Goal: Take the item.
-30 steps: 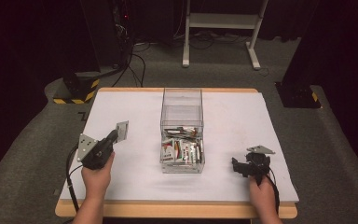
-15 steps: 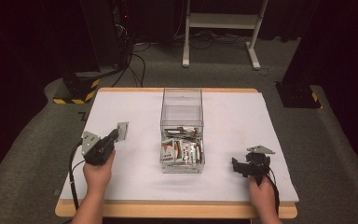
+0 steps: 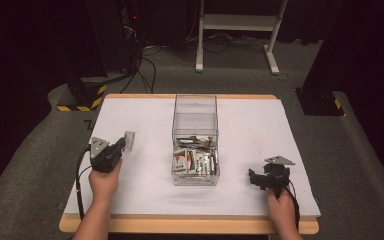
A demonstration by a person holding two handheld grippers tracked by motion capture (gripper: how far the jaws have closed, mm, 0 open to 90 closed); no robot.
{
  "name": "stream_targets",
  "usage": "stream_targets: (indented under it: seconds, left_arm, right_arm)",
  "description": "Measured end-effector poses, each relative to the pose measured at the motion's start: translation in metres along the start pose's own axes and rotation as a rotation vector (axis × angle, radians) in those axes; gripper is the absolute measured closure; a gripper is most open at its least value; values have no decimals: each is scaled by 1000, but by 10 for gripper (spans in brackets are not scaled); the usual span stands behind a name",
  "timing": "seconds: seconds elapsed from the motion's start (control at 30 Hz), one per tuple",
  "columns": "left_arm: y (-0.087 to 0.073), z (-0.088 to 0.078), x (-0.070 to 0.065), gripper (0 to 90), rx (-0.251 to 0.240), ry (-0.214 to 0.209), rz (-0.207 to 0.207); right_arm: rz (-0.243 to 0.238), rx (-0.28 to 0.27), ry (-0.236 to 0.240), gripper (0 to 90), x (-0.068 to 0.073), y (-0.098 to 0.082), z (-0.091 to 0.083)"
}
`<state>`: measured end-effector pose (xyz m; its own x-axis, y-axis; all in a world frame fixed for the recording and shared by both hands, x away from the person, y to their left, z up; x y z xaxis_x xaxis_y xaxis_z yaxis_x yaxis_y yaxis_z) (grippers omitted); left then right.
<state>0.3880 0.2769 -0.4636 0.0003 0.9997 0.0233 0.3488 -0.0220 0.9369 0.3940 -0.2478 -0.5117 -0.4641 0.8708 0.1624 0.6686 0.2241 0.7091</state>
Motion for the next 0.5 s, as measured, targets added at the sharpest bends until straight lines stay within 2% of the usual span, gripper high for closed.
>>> stream_targets:
  seconds: [0.17, 0.5]
  left_arm:
    - [-4, 6, 3, 900, 36, 33, 20]
    - [-5, 11, 4, 900, 49, 84, 40]
  right_arm:
    - [2, 0, 0, 113, 0, 0, 0]
    - [0, 0, 0, 113, 0, 0, 0]
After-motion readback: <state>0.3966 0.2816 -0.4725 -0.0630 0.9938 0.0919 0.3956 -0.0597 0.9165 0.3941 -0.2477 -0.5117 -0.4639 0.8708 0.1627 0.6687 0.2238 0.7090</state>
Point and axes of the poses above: each handheld gripper's, and its own axes: z roughly forward along the jaws, y roughly out of its top, x roughly to its left, the point moved 1 cm from there along z, roughly forward along the jaws, and after that the axes turned 15 degrees about y, right-handed, at the moved point
